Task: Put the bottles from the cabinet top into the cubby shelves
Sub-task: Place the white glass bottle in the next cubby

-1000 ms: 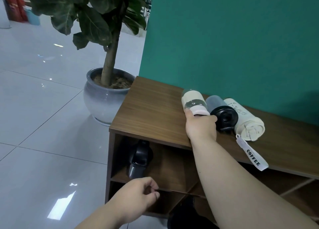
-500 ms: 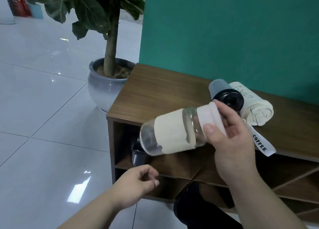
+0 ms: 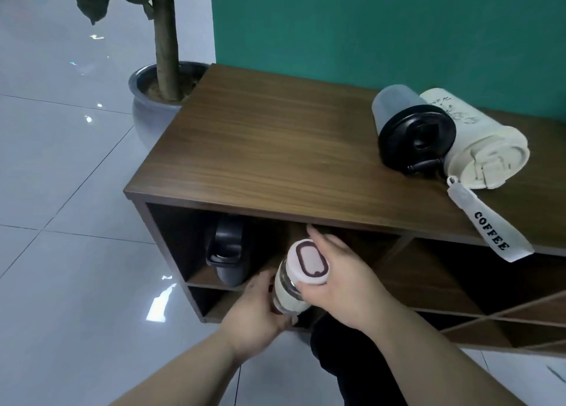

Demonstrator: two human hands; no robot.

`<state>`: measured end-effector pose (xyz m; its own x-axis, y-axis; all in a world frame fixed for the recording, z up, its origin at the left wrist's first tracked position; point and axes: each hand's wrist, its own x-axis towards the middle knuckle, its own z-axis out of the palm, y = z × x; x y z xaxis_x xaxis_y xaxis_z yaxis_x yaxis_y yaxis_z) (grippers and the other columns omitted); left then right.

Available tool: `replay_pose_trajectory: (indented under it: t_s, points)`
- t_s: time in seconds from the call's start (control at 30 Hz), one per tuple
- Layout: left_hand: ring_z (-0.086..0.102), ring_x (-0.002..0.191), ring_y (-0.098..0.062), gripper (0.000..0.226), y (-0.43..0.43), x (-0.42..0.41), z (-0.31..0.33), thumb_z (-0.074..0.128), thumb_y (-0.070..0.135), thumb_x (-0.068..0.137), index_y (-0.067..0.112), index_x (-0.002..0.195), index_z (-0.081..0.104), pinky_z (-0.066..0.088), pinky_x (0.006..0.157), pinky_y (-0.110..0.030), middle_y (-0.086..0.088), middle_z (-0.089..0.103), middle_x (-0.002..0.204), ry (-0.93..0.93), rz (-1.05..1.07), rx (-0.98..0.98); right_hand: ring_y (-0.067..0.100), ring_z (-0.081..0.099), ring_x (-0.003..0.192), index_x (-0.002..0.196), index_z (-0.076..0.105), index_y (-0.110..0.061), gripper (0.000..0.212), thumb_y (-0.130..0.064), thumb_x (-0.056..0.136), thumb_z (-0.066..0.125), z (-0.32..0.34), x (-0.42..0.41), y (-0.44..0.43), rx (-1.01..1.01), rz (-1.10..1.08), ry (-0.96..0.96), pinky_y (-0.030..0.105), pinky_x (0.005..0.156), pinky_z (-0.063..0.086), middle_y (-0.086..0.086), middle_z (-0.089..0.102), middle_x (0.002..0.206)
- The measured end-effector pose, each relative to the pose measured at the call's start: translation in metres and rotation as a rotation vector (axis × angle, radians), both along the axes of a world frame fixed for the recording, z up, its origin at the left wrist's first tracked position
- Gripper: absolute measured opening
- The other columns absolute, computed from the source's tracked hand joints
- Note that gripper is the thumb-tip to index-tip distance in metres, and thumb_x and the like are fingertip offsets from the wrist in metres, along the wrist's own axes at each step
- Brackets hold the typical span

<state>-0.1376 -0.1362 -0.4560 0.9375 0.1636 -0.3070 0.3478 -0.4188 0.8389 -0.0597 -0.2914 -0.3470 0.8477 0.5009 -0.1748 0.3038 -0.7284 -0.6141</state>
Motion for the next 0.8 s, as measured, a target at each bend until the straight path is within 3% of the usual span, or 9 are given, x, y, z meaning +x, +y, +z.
replay_pose_trajectory:
  t_s: [0.07,0.13,0.23,0.33,0.47,0.53,0.63,0.8]
  points:
    - [0.065,0.12,-0.008,0.077,-0.006,0.013,-0.013,0.087,0.038,0.068,0.044,0.136,0.051,0.059,0.103,-0.042,0.015,0.062,0.129,-0.02,0.074,-0.009,0.003,0.042,0.136,0.155,0.033,-0.033,0.089,-0.034,0.077,0.076,-0.008,0.011,0.003,0.004,-0.001,0.017,0.015,0.105,0.032,-0.025,0.037,0.14]
    - [0.059,0.127,-0.007,0.079,-0.01,0.024,-0.021,0.088,0.035,0.071,0.04,0.141,0.051,0.055,0.108,-0.04,0.015,0.058,0.131,-0.052,0.105,0.013,0.007,0.051,0.127,0.139,0.049,-0.039,0.073,-0.035,0.072,0.075,-0.017,0.021,0.005,0.003,-0.016,0.024,0.02,0.101,0.04,-0.025,0.045,0.132]
    - [0.053,0.131,-0.006,0.081,-0.017,0.034,-0.026,0.083,0.039,0.071,0.036,0.145,0.049,0.051,0.11,-0.035,0.012,0.057,0.136,-0.062,0.142,-0.003,0.011,0.059,0.114,0.12,0.057,-0.041,0.055,-0.041,0.066,0.068,-0.029,0.032,0.007,-0.019,-0.076,0.066,0.029,0.095,0.05,-0.015,0.059,0.123]
    - [0.053,0.132,-0.007,0.083,-0.02,0.04,-0.028,0.083,0.037,0.072,0.034,0.147,0.049,0.049,0.11,-0.033,0.01,0.055,0.138,-0.06,0.181,-0.009,0.007,0.063,0.102,0.109,0.06,-0.04,0.039,-0.038,0.071,0.068,-0.033,0.036,0.007,0.024,-0.083,0.076,0.019,0.079,0.046,-0.014,0.067,0.109]
    - [0.052,0.133,-0.009,0.08,-0.024,0.046,-0.037,0.085,0.025,0.079,0.032,0.15,0.047,0.04,0.102,-0.023,0.008,0.05,0.139,-0.046,0.224,0.019,-0.003,0.063,0.086,0.089,0.058,-0.043,0.027,-0.023,0.076,0.071,-0.032,0.038,0.007,0.088,-0.088,0.104,0.012,0.068,0.04,-0.018,0.068,0.089]
    - [0.05,0.132,-0.008,0.077,-0.027,0.047,-0.039,0.082,0.025,0.082,0.032,0.15,0.046,0.038,0.099,-0.023,0.008,0.05,0.139,-0.027,0.238,0.051,-0.003,0.063,0.09,0.093,0.059,-0.044,0.032,-0.021,0.076,0.073,-0.035,0.038,0.006,0.118,-0.114,0.102,0.012,0.071,0.042,-0.021,0.068,0.093]
    - [0.046,0.131,-0.006,0.075,-0.029,0.048,-0.041,0.079,0.026,0.082,0.031,0.15,0.046,0.04,0.096,-0.025,0.003,0.053,0.145,-0.008,0.252,0.097,-0.001,0.059,0.106,0.117,0.057,-0.044,0.05,-0.02,0.077,0.076,-0.039,0.036,0.004,0.131,-0.125,0.097,0.013,0.084,0.042,-0.028,0.061,0.105]
    - [0.053,0.133,-0.017,0.079,-0.033,0.049,-0.047,0.084,0.025,0.084,0.029,0.152,0.043,0.05,0.098,-0.033,0.001,0.051,0.147,-0.003,0.269,0.151,0.003,0.053,0.118,0.131,0.05,-0.042,0.064,-0.022,0.077,0.076,-0.044,0.034,0.004,0.141,-0.136,0.106,0.016,0.093,0.039,-0.02,0.057,0.127]
